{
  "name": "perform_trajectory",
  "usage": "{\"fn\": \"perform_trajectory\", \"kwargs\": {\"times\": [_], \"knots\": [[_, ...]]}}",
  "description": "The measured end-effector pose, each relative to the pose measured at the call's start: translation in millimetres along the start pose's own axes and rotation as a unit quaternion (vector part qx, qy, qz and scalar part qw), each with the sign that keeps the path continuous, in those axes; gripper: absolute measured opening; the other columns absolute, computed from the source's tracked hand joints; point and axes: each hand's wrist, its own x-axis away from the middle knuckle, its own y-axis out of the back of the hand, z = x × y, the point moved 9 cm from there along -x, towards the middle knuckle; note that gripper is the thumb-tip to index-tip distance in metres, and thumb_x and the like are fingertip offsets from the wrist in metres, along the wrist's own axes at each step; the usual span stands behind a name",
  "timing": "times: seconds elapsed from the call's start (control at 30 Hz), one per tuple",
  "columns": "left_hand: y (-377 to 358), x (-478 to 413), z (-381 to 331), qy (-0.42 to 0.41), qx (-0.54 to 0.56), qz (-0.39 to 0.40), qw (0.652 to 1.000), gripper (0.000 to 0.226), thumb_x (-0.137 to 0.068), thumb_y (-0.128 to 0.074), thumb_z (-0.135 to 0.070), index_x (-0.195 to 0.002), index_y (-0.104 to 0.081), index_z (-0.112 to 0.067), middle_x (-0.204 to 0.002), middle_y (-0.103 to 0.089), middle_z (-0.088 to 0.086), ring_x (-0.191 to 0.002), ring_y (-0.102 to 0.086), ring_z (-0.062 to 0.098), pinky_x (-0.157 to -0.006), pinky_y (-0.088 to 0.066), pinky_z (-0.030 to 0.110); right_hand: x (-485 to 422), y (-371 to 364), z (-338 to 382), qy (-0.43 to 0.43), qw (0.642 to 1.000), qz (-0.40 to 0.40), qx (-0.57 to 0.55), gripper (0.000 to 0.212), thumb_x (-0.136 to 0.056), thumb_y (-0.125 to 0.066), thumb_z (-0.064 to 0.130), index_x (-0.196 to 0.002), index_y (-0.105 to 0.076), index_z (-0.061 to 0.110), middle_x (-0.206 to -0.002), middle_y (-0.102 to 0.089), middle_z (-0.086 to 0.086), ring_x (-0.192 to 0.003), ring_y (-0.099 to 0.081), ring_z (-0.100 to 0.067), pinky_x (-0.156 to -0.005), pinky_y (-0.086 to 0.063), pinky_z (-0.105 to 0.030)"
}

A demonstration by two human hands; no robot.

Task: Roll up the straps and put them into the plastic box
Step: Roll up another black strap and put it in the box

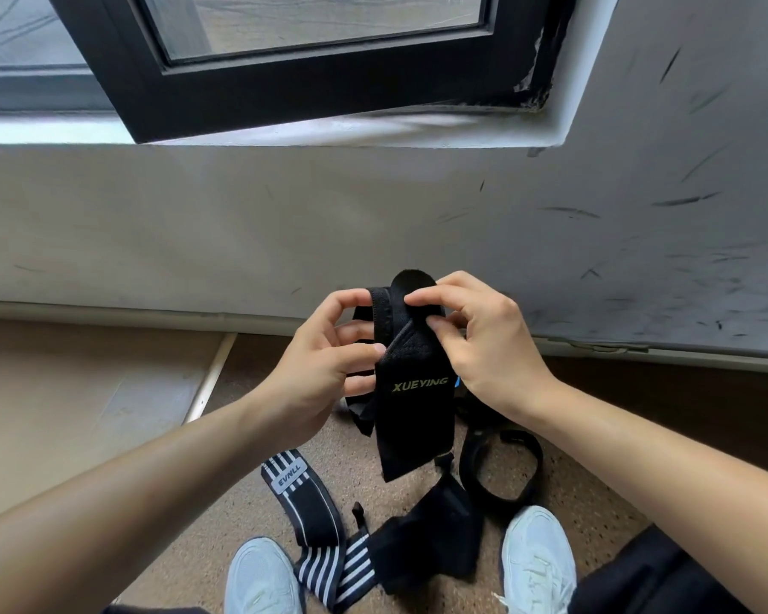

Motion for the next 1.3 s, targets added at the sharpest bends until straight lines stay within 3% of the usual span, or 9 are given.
{"fn": "perform_trajectory", "kwargs": {"times": [0.1,0.2,0.33,0.43,0.57,0.77,1.0,1.17,1.3], "knots": [[-0.9,0.5,2.8,0.007,0.005,-0.010,1.000,0.045,-0.088,-0.064,0.008,-0.122,-0.058,-0.022,-0.093,-0.073,0.004,-0.083,-0.071,0.022,-0.068,-0.059,0.034,0.3,4.2,3.4,0.021,0.995,-0.012,0.102,0.039,-0.092,-0.068,0.007,-0.127,-0.069,0.023,-0.102,-0.060,0.010,-0.070,-0.052,-0.003,-0.073,-0.054,-0.036],[1.9,1.8,1.8,-0.007,-0.013,-0.035,0.999,0.057,-0.075,-0.085,-0.002,-0.122,-0.059,-0.022,-0.100,-0.074,0.009,-0.090,-0.072,0.025,-0.081,-0.053,0.048,-0.8,11.8,-6.3,-0.052,0.987,-0.031,0.146,0.060,-0.086,-0.079,0.030,-0.140,-0.054,0.033,-0.101,-0.059,0.013,-0.064,-0.061,-0.008,-0.074,-0.056,-0.041],[8.8,1.6,-2.2,-0.028,-0.014,-0.082,0.996,0.046,-0.082,-0.077,0.004,-0.114,-0.059,-0.023,-0.087,-0.073,-0.001,-0.083,-0.073,0.018,-0.078,-0.056,0.046,7.8,6.3,-43.6,-0.251,0.966,-0.045,-0.043,0.042,-0.077,-0.087,0.040,-0.108,-0.065,0.021,-0.087,-0.072,0.001,-0.078,-0.070,-0.016,-0.083,-0.058,-0.044],[10.4,2.8,-3.2,-0.034,-0.043,-0.090,0.994,0.044,-0.083,-0.078,0.005,-0.115,-0.059,-0.020,-0.095,-0.074,0.006,-0.087,-0.074,0.025,-0.086,-0.058,0.056,17.4,-14.4,-50.0,-0.309,0.920,-0.036,-0.239,0.028,-0.085,-0.083,0.019,-0.106,-0.067,0.008,-0.095,-0.077,-0.016,-0.085,-0.074,-0.021,-0.085,-0.061,-0.040],[10.2,2.7,-5.9,-0.029,-0.072,-0.099,0.992,0.043,-0.082,-0.080,0.003,-0.117,-0.059,-0.010,-0.109,-0.073,0.023,-0.094,-0.076,0.031,-0.089,-0.059,0.055,16.9,-15.6,-44.0,-0.295,0.910,-0.055,-0.286,0.027,-0.088,-0.077,0.003,-0.109,-0.060,0.009,-0.086,-0.075,-0.007,-0.079,-0.073,-0.016,-0.078,-0.060,-0.032],[19.0,4.5,-4.5,-0.012,-0.018,-0.143,0.989,0.035,-0.084,-0.081,-0.010,-0.115,-0.066,-0.004,-0.097,-0.079,0.015,-0.090,-0.078,0.023,-0.084,-0.063,0.037,12.1,-20.2,-26.5,-0.214,0.948,-0.002,-0.234,0.025,-0.087,-0.078,0.001,-0.107,-0.063,0.004,-0.093,-0.076,-0.015,-0.081,-0.072,-0.018,-0.080,-0.060,-0.036],[11.3,7.6,-0.4,-0.011,-0.031,-0.124,0.992,0.014,-0.087,-0.076,-0.008,-0.101,-0.075,-0.004,-0.095,-0.080,0.011,-0.088,-0.077,0.020,-0.081,-0.064,0.031,14.9,-20.1,-23.6,-0.217,0.951,-0.033,-0.220,0.031,-0.080,-0.087,0.016,-0.093,-0.062,0.003,-0.085,-0.075,-0.015,-0.075,-0.069,-0.018,-0.076,-0.060,-0.042],[-1.0,10.1,2.3,-0.007,-0.056,-0.097,0.994,0.019,-0.088,-0.077,-0.009,-0.106,-0.076,-0.007,-0.100,-0.080,0.010,-0.098,-0.077,0.025,-0.089,-0.062,0.038,18.1,-15.3,-36.1,-0.256,0.933,-0.088,-0.237,0.046,-0.081,-0.087,0.030,-0.078,-0.052,0.000,-0.070,-0.055,-0.012,-0.068,-0.053,-0.021,-0.066,-0.049,-0.047],[-5.2,10.7,7.0,0.016,-0.101,-0.086,0.991,0.009,-0.089,-0.078,-0.017,-0.091,-0.075,-0.009,-0.083,-0.079,0.000,-0.077,-0.073,0.006,-0.065,-0.056,0.016,18.0,-13.4,-41.5,-0.269,0.930,-0.094,-0.230,0.047,-0.073,-0.088,0.034,-0.076,-0.053,0.003,-0.074,-0.061,-0.026,-0.070,-0.058,-0.022,-0.072,-0.055,-0.055]]}}
